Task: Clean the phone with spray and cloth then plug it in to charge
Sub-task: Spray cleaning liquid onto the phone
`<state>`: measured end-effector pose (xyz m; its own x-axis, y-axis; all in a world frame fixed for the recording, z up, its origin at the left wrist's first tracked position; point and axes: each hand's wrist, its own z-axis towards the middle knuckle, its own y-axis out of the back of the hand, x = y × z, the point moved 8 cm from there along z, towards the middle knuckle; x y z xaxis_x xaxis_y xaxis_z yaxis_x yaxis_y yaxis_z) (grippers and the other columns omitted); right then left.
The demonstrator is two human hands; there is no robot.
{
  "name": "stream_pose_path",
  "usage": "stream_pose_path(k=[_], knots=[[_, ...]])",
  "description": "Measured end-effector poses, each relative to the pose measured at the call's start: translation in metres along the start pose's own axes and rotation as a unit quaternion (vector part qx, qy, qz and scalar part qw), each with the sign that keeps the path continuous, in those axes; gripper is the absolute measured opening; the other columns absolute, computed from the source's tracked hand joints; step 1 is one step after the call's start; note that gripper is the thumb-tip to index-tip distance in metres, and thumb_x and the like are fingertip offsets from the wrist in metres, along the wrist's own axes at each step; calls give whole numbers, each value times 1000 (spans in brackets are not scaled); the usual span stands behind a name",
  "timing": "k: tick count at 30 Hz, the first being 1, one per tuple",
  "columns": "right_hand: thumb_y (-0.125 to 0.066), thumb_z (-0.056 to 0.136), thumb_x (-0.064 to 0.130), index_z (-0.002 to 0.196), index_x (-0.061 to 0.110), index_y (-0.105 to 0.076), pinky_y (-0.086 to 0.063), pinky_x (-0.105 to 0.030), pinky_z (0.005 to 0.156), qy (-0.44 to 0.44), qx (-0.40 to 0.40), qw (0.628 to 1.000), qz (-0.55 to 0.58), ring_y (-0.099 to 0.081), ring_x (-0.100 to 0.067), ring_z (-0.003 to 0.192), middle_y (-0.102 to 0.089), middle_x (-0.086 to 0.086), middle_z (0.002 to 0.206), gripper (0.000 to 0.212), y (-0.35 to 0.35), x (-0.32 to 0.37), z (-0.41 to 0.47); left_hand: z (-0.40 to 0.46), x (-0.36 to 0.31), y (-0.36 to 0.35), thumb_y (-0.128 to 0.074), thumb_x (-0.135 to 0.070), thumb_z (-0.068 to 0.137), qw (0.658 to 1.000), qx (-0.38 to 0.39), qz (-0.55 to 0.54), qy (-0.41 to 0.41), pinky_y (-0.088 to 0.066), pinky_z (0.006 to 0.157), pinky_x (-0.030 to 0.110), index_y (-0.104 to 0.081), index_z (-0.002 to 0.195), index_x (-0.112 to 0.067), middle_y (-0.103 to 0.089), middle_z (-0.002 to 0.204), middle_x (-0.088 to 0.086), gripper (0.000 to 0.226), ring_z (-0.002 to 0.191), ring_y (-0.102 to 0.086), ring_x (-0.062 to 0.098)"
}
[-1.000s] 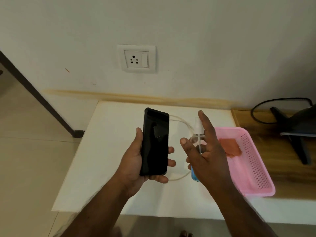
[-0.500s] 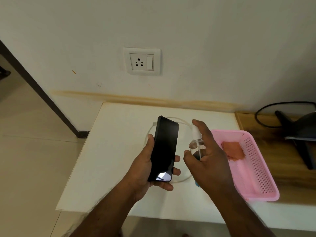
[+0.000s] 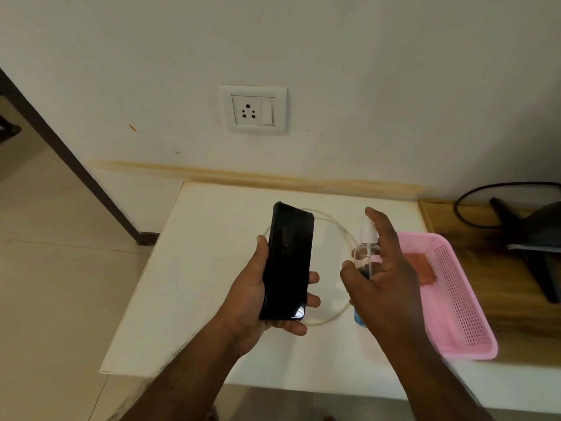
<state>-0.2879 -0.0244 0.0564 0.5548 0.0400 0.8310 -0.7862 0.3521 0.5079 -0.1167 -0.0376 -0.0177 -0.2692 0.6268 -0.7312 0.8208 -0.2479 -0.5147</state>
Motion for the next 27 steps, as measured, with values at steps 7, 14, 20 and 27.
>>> stream_pose_path(k=[7, 14, 20, 27], knots=[[-74, 85, 15, 122, 79, -27, -50, -13, 46, -10, 39, 999, 28, -66, -2, 81, -60, 28, 90, 88, -8, -1, -1, -1, -11, 8, -26, -79, 89, 999, -14, -36, -24, -61, 62, 43, -63, 131, -26, -71, 123, 17, 77, 102, -71, 39], [-72, 83, 24, 133, 71, -27, -44, -1, 55, 31, 103, 994, -15, -64, 1, 79, -60, 24, 98, 83, -25, 7, -10, -2, -24, 19, -26, -79, 86, 995, -41, -63, -64, -61, 62, 42, -57, 137, -27, -70, 125, 17, 79, 104, -70, 40], [-73, 82, 18, 125, 72, -29, -43, 0, 54, 44, 95, 994, -36, -63, 6, 82, -59, 26, 97, 82, -23, 6, -8, 0, -22, 21, -25, -77, 88, 994, -47, -74, -57, -62, 65, 44, -68, 125, -28, -70, 124, 17, 75, 105, -70, 42], [-73, 84, 19, 129, 75, -26, -47, -7, 52, 45, 137, 989, -37, -64, 1, 73, -61, 17, 91, 86, -27, 9, -12, 0, -31, 25, -28, -79, 86, 992, -40, -89, -75, -62, 61, 44, -63, 133, -26, -69, 126, 18, 78, 107, -69, 42]])
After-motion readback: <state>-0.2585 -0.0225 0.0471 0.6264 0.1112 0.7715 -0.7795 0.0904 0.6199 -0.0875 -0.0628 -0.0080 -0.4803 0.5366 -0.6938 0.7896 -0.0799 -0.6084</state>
